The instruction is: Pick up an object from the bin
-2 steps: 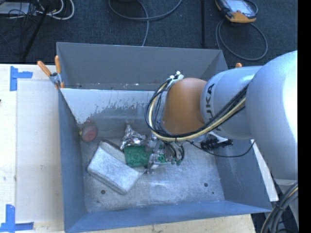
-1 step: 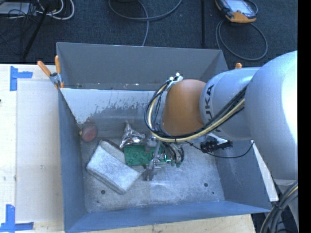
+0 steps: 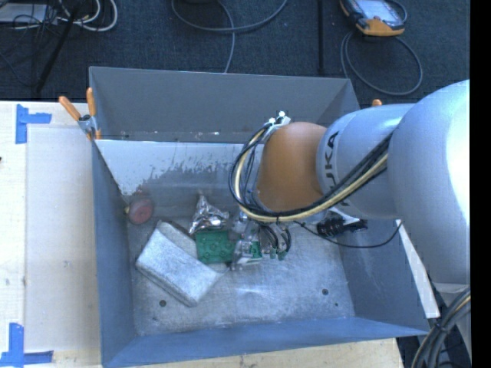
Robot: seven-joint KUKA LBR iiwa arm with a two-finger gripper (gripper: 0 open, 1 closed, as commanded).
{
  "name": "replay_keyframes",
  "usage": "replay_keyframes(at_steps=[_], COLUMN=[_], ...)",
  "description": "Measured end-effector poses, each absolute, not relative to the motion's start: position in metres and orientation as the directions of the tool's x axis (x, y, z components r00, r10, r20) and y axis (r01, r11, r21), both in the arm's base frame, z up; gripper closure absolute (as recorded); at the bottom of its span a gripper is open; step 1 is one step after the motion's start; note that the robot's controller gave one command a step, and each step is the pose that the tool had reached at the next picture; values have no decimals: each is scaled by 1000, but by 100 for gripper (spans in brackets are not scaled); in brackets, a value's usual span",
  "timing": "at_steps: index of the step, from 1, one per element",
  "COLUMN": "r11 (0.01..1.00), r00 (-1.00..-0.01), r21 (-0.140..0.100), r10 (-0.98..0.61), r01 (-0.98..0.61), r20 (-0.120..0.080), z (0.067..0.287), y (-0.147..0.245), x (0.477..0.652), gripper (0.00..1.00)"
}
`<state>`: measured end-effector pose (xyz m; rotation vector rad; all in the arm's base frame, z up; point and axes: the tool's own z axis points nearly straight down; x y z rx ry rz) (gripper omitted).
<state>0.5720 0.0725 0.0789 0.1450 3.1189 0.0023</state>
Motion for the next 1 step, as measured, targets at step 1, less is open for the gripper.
replay_keyframes(at_steps=[1], r11=[995], r00=[-995], r21=[-1], r10=[-101], r01=[-101], r20=[-6], z=[203], y=[53], x=[552], gripper=[100])
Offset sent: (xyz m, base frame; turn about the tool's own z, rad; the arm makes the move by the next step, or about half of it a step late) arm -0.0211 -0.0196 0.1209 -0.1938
